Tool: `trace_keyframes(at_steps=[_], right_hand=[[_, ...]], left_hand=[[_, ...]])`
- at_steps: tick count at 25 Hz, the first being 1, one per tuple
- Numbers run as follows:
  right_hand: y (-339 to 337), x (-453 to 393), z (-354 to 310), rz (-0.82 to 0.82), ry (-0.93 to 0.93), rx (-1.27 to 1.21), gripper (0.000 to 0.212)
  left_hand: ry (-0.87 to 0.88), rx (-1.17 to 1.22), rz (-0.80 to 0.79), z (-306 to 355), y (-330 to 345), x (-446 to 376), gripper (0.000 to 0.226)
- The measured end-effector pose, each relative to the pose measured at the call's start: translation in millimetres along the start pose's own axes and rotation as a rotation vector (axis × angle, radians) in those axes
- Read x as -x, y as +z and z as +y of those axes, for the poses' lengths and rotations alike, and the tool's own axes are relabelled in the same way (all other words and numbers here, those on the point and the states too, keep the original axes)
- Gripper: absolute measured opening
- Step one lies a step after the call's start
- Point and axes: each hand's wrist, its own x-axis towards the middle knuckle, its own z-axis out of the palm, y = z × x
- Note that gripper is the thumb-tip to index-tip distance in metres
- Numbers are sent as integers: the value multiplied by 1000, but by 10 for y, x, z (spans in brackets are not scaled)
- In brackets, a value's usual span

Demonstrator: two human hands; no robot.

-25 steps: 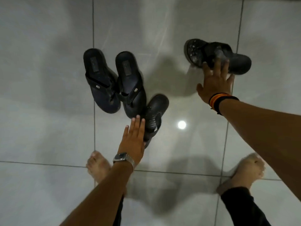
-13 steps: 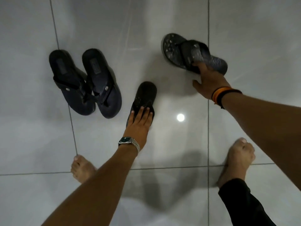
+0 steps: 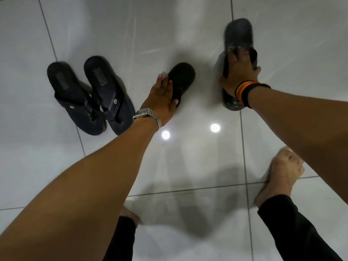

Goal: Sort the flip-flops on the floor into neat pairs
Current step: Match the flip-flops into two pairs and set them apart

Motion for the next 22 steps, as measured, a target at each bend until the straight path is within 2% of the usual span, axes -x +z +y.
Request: trace_keyframes(at_steps=[3, 6, 9, 12, 15, 18, 20, 22], right_hand=[[58, 222, -4, -106, -166, 114, 84], [226, 523, 79, -166, -228, 95, 88], [357, 620, 55, -128, -158, 31, 87], [386, 622, -60, -38, -119, 28, 77], [367, 610, -147, 36, -111, 22, 69], [362, 665, -155, 22, -159, -51, 66], [375, 716, -106, 68, -158, -67, 66], [389, 732, -84, 85, -73, -94, 68]], left_hand=[[-39, 42, -20, 24, -140, -106, 71], [-133, 58, -49, 70, -106, 29, 79], [-285, 152, -82, 81, 18, 256, 81], [-396, 189, -40, 133, 38, 210, 84], [-477, 356, 32, 283, -54, 57, 72], [-374, 416, -16, 362, -88, 75, 76], [-282, 408, -58, 318, -44, 142, 92], [-195, 298, -94, 256, 46, 208, 112]])
